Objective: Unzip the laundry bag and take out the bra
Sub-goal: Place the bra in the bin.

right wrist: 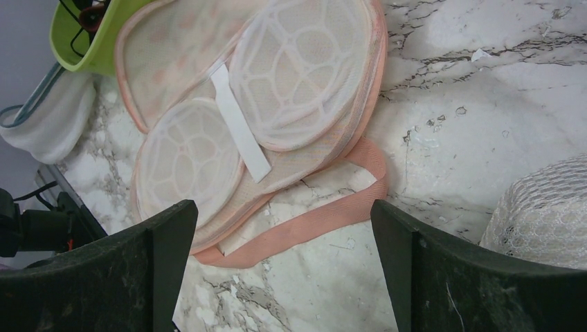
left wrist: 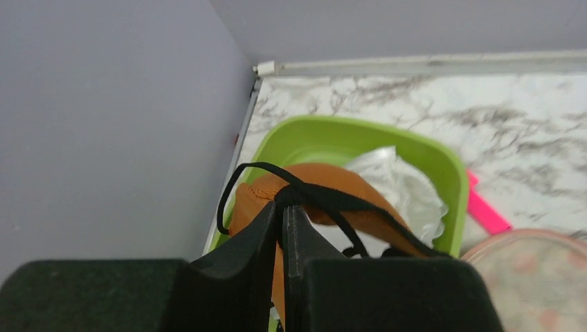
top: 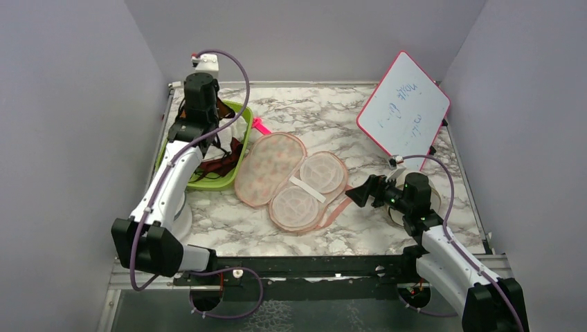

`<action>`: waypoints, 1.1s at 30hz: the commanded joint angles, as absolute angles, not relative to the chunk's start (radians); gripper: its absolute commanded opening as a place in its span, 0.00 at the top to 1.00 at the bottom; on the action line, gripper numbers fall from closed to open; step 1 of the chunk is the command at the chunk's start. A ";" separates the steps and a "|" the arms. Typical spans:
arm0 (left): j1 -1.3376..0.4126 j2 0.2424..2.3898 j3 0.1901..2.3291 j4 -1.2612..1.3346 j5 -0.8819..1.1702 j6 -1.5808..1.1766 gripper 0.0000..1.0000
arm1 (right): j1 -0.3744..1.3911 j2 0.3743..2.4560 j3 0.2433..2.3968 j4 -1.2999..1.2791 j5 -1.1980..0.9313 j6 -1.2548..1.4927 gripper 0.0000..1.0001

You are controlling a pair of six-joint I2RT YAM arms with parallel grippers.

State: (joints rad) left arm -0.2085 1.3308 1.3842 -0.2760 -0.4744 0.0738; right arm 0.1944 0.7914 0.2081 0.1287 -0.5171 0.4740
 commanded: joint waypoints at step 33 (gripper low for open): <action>-0.158 1.629 1.218 -0.222 -0.387 0.089 0.58 | 0.195 0.795 0.199 0.160 -0.527 0.466 0.06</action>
